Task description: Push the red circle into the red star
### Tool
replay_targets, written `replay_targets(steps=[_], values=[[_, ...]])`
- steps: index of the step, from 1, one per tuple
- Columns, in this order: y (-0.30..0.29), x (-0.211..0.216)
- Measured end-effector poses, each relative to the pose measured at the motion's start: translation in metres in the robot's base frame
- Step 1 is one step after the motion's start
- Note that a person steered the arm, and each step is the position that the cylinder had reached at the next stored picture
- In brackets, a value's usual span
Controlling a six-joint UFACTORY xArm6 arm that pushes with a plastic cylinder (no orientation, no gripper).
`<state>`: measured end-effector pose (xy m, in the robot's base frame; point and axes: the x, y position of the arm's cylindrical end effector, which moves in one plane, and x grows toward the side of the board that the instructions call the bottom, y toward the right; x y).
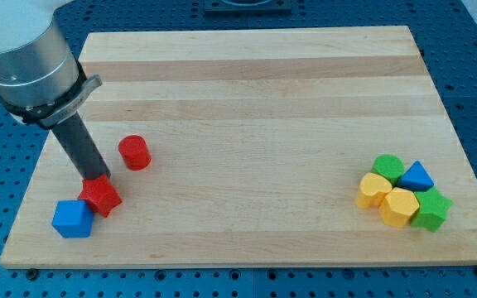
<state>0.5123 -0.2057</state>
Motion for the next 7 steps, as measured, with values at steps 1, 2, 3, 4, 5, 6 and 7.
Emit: replay_targets(steps=[1,2,3,4,5,6,7], values=[[0.000,0.001],[-0.012,-0.006],[-0.028,-0.033],[-0.016,-0.063],[0.020,-0.088],[0.062,-0.094],[0.079,-0.090]])
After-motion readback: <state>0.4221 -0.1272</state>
